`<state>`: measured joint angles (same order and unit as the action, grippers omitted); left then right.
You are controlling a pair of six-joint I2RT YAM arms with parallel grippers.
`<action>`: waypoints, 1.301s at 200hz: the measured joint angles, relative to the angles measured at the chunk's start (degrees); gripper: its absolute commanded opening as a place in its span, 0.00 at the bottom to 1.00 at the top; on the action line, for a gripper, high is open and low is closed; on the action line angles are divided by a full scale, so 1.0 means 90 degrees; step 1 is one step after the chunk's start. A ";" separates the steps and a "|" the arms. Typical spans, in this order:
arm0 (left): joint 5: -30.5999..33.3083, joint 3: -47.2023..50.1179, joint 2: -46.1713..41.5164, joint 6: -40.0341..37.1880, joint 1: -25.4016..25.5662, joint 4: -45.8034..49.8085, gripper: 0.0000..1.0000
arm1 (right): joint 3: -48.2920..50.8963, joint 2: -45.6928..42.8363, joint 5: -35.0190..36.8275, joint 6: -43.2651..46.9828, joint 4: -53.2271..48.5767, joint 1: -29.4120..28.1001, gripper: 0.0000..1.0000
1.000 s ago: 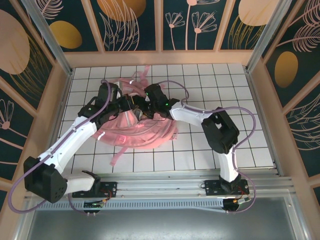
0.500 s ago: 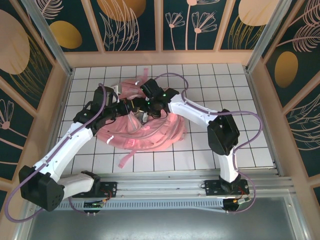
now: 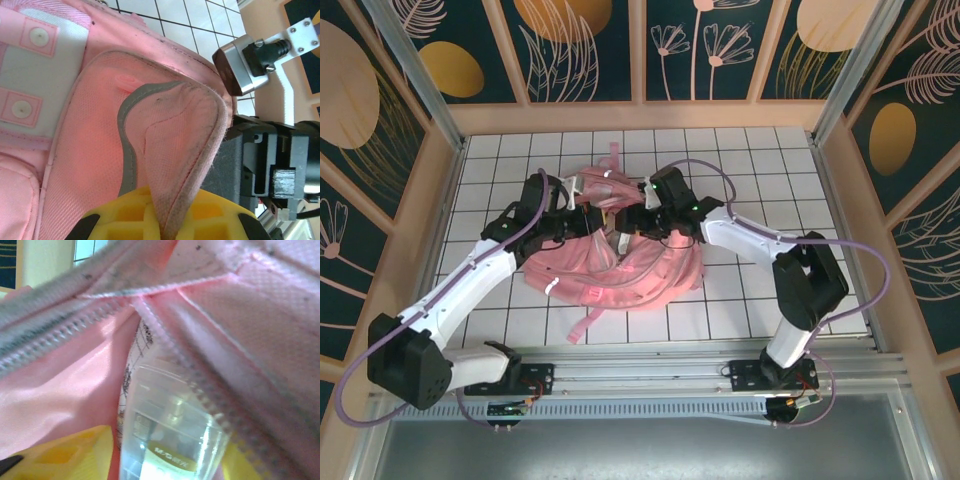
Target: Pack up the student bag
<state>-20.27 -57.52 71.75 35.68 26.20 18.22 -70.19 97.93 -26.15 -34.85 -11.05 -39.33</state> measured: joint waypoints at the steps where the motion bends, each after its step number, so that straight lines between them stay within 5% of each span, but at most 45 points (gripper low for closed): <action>1: -0.0010 0.0000 0.0002 0.0002 0.0000 0.0000 0.00 | 0.0000 0.0000 -0.0005 0.0017 0.0007 0.0000 0.38; 46: -0.0151 0.0000 0.0131 0.0002 -0.0041 -0.0155 0.00 | -0.0369 0.0160 -0.0010 0.0172 0.0036 0.0007 0.56; 50: -0.0165 0.0000 0.0155 0.0002 -0.0041 -0.0172 0.00 | -0.0398 0.0158 0.0039 0.0177 -0.0002 -0.0012 0.68; 54: -0.0187 0.0000 0.0180 0.0002 -0.0041 -0.0194 0.00 | -0.0425 0.0138 0.0097 0.0160 -0.0056 -0.0027 0.96; 61: -0.0223 -0.0002 0.0236 0.0005 -0.0041 -0.0236 0.00 | -0.0437 0.0092 0.0160 0.0172 -0.0126 -0.0068 0.99; 87: -0.0478 -0.0044 0.0432 0.0002 0.0034 -0.0359 0.01 | -0.0425 -0.0151 0.0833 0.0231 -0.0831 -0.0100 0.99; 112: -0.0748 -0.0245 0.0850 -0.0015 0.0403 -0.0520 0.40 | 0.0240 -0.1001 0.1671 0.0386 -0.1161 -0.0095 0.99; 126: -0.0879 -0.0245 0.0950 -0.0024 0.0568 -0.0566 0.85 | 0.0816 -0.1741 0.1967 0.0590 -0.1175 -0.0100 0.99; 140: -0.0886 -0.0228 0.0952 -0.0036 0.0658 -0.0602 0.98 | 0.1292 -0.2482 0.2074 0.0792 -0.1141 -0.0126 0.99; 153: -0.0877 -0.0228 0.0913 -0.0061 0.0661 -0.0675 0.99 | 0.1523 -0.3004 0.2013 0.0891 -0.1013 -0.0126 0.98; 168: -0.0765 -0.0223 0.0794 -0.0083 0.0629 -0.0721 0.99 | 0.1671 -0.3223 0.1739 0.0935 -0.0593 -0.0126 0.84; 186: -0.0622 -0.0202 0.0639 -0.0119 0.0605 -0.0750 0.99 | 0.1848 -0.3194 0.1394 0.1015 -0.0034 -0.0160 0.40; 228: -0.0250 -0.0155 0.0100 -0.0459 0.0605 -0.0522 0.99 | 0.2183 -0.3203 0.1263 0.1037 0.0294 -0.0233 0.50; 260: 0.0289 0.0119 -0.0311 -0.1141 0.0605 0.0007 0.99 | 0.1659 -0.3621 0.1909 0.1297 -0.0925 -0.0954 0.53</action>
<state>-17.67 -56.45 68.95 25.41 31.64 18.28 -55.27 65.34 -8.97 -23.18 -19.38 -47.92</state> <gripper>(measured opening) 0.988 0.513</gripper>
